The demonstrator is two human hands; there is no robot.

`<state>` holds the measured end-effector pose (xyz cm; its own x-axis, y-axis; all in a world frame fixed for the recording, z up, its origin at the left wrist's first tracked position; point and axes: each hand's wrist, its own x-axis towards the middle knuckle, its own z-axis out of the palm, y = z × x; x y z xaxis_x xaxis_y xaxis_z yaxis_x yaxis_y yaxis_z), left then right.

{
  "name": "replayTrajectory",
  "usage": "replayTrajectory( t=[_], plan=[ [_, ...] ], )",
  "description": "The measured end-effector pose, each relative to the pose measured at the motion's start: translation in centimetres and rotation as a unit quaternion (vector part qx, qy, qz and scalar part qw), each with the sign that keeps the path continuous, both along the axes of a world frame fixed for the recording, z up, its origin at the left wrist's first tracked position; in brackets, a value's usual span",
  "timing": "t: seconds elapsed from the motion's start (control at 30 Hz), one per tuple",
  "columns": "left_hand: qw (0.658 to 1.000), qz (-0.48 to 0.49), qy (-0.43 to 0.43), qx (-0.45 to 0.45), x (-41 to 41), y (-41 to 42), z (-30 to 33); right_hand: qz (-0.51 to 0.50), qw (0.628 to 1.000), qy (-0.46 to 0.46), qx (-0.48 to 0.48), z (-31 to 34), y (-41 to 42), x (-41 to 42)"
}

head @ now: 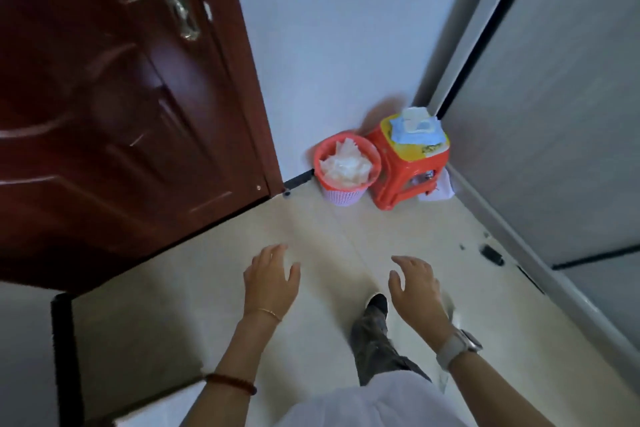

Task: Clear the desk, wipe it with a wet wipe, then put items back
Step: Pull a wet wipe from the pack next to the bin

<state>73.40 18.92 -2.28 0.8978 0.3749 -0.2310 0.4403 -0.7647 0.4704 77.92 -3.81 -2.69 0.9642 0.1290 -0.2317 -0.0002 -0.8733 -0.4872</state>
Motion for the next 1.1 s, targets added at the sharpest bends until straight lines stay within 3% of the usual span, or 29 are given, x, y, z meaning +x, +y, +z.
replayTrajectory(
  t=[0.17,0.37,0.53,0.67,0.9,1.1],
  plan=[
    [0.996,-0.092,0.018,-0.008,14.2,-8.0,1.0,-0.072,0.997,-0.012,0.016,0.7,-6.4,10.3],
    [0.988,-0.145,-0.026,-0.047,27.1,-13.8,2.4,-0.114,0.993,0.026,0.015,1.9,-10.8,20.4],
    [0.983,-0.173,0.045,-0.033,35.9,-14.5,1.2,-0.123,0.99,0.057,0.025,1.5,-11.6,29.2],
    [0.99,-0.128,0.026,-0.055,43.9,-14.1,0.0,-0.125,0.99,0.059,0.026,0.1,-11.7,37.8],
    [0.979,-0.183,0.077,-0.051,55.7,-14.0,-1.4,-0.099,0.992,0.079,0.007,-1.3,-11.0,48.5],
    [0.972,-0.195,0.111,-0.064,63.9,-15.3,-7.3,-0.057,0.992,0.106,-0.024,-6.7,-12.3,56.7]
  ],
)
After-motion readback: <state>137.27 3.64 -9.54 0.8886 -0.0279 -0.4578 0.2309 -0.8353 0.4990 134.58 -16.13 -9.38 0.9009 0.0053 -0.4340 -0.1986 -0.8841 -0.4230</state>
